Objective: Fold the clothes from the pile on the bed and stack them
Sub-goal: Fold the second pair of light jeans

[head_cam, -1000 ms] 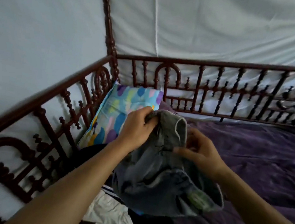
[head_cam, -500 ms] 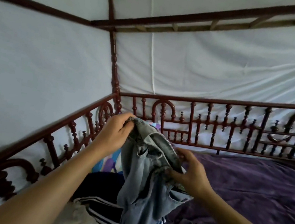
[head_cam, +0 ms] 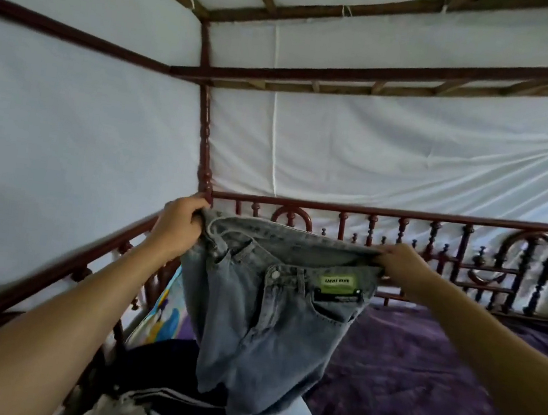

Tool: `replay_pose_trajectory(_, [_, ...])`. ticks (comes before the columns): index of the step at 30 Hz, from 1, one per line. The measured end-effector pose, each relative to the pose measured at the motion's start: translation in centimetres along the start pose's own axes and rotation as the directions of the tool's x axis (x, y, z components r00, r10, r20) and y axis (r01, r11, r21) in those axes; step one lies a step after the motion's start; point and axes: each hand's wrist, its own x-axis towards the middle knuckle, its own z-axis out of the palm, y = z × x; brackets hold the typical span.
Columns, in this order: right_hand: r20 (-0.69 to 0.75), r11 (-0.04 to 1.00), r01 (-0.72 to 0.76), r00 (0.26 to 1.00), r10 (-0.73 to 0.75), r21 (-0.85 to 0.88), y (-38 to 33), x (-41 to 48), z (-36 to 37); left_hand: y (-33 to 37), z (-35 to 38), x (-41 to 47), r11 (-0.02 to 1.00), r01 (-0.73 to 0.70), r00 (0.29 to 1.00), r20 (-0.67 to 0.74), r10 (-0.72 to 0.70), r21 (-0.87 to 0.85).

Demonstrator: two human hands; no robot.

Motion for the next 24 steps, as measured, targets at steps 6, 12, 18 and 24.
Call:
replay_pose_trajectory(6, [-0.041,0.958,0.116,0.993,-0.109,0.263,-10.5,-0.4,-2.3,-1.8,-3.2,2.5,0.911,0.237,0.967,-0.009,-0.255,-0.338])
replay_pose_trajectory(12, [0.142,0.887,0.267,0.93,-0.34,0.377,-17.6,-3.7,-4.5,0.8,-10.2,7.2,0.91,0.004,0.984,-0.162,-0.078,-0.414])
replay_pose_trajectory(18, [0.201,0.816,0.426,0.825,-0.527,0.391,-21.9,-7.8,-6.7,2.1,-13.7,11.8,0.936,-0.32,0.889,-0.388,0.243,-0.147])
replay_pose_trajectory(24, [0.017,0.902,0.275,0.955,-0.297,0.333,-15.3,-9.4,-6.7,2.2,-5.0,12.5,0.963,-0.251,0.932,-0.245,0.268,0.099])
